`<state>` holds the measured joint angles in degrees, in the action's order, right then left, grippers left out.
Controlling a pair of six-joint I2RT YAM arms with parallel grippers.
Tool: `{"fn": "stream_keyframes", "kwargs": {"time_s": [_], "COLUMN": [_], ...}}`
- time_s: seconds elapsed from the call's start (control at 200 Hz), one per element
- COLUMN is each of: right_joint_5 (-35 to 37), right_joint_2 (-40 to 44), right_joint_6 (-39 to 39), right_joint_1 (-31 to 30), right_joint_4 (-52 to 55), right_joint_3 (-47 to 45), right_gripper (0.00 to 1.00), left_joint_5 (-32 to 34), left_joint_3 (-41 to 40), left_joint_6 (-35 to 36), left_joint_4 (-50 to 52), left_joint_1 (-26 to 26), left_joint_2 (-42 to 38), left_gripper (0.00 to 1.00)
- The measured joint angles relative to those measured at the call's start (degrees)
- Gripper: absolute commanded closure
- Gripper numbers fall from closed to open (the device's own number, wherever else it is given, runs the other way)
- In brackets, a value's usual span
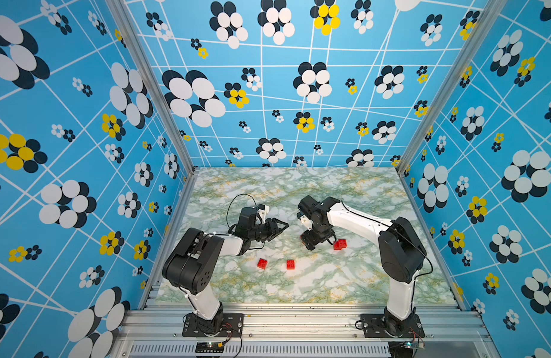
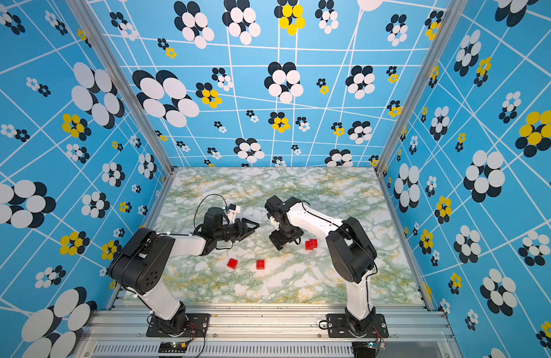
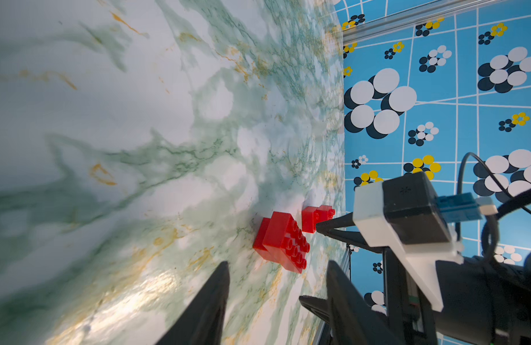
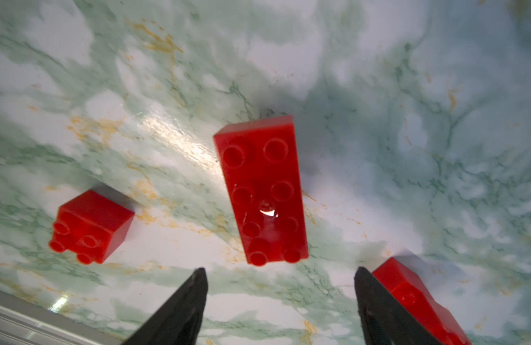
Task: Assemble the letter v with lego
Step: Adjust the lego brick at the center of the board.
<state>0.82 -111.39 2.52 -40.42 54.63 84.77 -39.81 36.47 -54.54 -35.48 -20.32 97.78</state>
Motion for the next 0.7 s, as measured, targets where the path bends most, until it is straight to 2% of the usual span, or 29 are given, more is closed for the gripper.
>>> {"fn": "stream_keyframes", "kwargs": {"time_s": [0.705], "right_joint_5": [8.13], "right_joint_2": [-3.13], "right_joint_6": [-0.61], "right_joint_1": [1.46], "right_joint_4": [0.00], "right_joint_3": [2.95], "right_gripper": [0.22], "left_joint_5": [0.00], "left_joint_3": [-0.11], "left_joint_6": [0.17], "left_joint_4": [0.81], "left_joint_1": [0.00], "left_joint_2": [0.02], "left_gripper": [0.46]}}
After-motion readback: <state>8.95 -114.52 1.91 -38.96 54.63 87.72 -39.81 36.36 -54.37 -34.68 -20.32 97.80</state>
